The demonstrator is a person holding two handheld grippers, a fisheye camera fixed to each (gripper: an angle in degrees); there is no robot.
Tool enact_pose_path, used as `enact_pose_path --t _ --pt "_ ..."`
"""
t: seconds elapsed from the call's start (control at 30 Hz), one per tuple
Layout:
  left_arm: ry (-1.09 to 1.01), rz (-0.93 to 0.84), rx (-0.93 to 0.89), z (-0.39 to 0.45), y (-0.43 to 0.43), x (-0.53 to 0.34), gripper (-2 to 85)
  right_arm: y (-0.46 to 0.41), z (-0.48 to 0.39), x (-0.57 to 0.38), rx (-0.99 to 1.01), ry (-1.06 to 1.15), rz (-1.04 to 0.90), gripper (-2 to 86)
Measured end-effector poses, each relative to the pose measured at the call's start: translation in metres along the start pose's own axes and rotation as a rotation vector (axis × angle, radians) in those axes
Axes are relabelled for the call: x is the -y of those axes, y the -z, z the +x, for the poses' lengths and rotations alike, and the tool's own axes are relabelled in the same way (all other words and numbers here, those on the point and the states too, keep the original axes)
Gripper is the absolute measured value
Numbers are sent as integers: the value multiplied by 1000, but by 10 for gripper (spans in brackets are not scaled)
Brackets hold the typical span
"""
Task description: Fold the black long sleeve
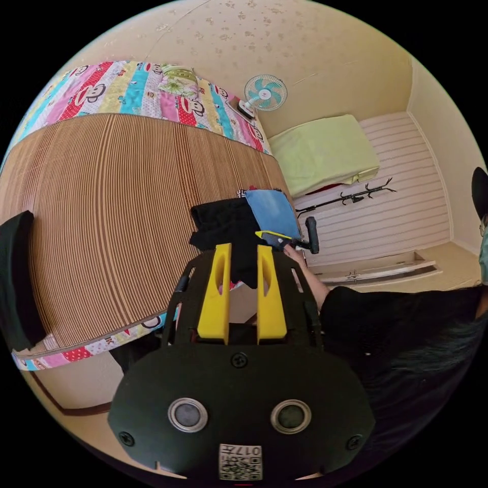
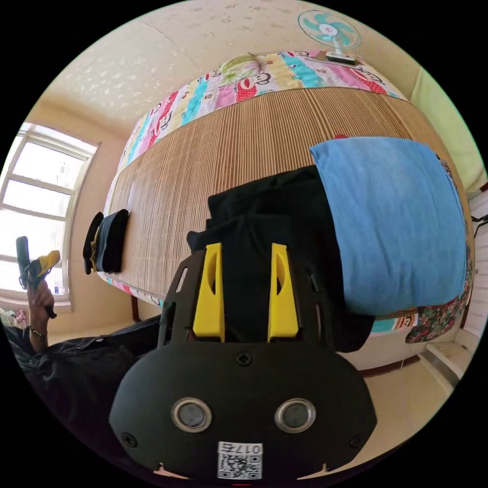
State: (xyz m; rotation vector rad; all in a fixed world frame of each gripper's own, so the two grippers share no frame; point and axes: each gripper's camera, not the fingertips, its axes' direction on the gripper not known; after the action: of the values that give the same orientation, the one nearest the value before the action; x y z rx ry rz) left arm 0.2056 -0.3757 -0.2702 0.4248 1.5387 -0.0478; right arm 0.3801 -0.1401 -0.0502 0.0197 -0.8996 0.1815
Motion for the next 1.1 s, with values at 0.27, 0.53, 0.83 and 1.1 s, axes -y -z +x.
enact_pose_path --t 0.27,0.53,0.83,1.1 --pt "160 28 -202 -51 0 7 123 4 -2 6 465 -46 -84 38" --pt "414 -32 -544 -98 -38 31 166 120 -96 -105 1046 79 191 31" --pt "403 -140 -658 -115 -56 90 163 191 -260 -145 931 484 167 31" --pt "-106 -153 -867 -78 33 93 38 243 -325 -185 1075 645 342 41"
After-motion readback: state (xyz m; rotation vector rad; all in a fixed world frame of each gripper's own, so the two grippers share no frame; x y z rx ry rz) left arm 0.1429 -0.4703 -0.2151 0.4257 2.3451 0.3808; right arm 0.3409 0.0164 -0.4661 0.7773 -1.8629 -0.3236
